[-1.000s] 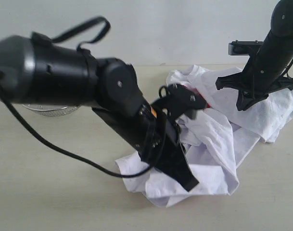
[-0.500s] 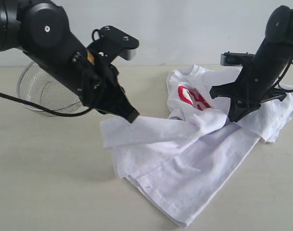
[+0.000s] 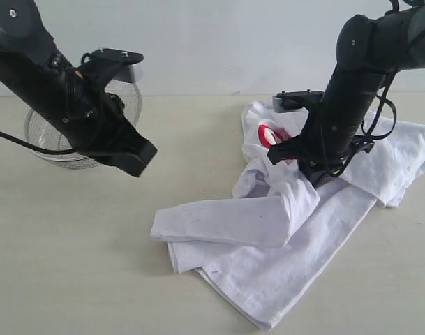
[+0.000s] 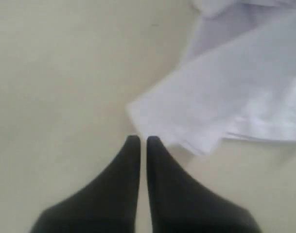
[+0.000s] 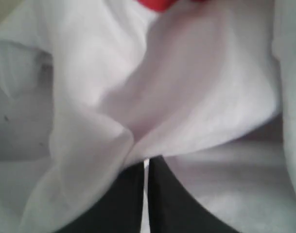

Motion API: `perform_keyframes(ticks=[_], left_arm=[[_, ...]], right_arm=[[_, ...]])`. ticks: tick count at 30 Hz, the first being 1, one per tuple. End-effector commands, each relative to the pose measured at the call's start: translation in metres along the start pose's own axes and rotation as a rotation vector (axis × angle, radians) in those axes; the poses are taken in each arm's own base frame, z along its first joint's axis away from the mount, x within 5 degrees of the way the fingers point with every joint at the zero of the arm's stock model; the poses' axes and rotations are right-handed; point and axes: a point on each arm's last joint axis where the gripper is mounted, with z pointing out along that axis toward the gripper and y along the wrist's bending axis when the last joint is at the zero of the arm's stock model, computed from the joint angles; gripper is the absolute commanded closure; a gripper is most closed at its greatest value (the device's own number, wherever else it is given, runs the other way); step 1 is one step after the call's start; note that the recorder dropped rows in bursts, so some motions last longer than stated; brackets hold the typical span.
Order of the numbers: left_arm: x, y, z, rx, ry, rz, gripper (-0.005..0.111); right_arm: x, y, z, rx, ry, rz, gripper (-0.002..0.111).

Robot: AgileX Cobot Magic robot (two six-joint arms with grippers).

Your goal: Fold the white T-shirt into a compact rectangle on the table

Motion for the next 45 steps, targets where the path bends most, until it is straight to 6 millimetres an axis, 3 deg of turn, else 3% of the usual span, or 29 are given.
perform_keyframes(ticks=[1,5,8,12,19,24,29,35,40,45], left_arm=[[0.006,-0.046,-0.005,0.193,-0.011,0.069,0.102],[0.015,-0.076,0.015,0.163,-0.062,0.164,0.102],[0.025,-0.096,0.047,0.169,-0.023,0.205,0.102],[0.030,-0.106,0.084,0.148,-0.004,0.212,0.102],[0.020,-0.096,0.110,0.057,-0.107,0.180,0.102],[0.012,-0.072,0.118,-0.026,-0.189,0.118,0.102],[0.014,-0.037,0.127,-0.065,-0.154,0.044,0.102],[0.014,-0.038,0.117,0.006,-0.071,0.104,0.102],[0.013,-0.032,0.120,-0.014,-0.084,0.096,0.102],[0.016,-0.030,0.126,-0.015,-0.067,0.094,0.102]], right_arm=[[-0.013,0.008,-0.002,-0.030,-0.147,0.004,0.109],[-0.020,0.010,-0.003,-0.053,-0.218,0.024,0.109],[-0.021,0.010,-0.009,-0.041,-0.249,0.013,0.109],[-0.018,0.012,-0.033,-0.002,-0.297,-0.028,0.109],[0.002,0.011,-0.087,0.129,-0.316,-0.023,0.109],[0.015,0.012,-0.098,0.157,-0.240,-0.042,0.109],[0.024,0.013,-0.096,0.138,-0.133,-0.032,0.109],[0.042,0.023,-0.084,0.011,-0.008,-0.031,0.109],[0.068,0.027,-0.037,-0.033,0.018,0.009,0.109],[0.085,0.058,0.001,-0.089,-0.034,0.010,0.109]])
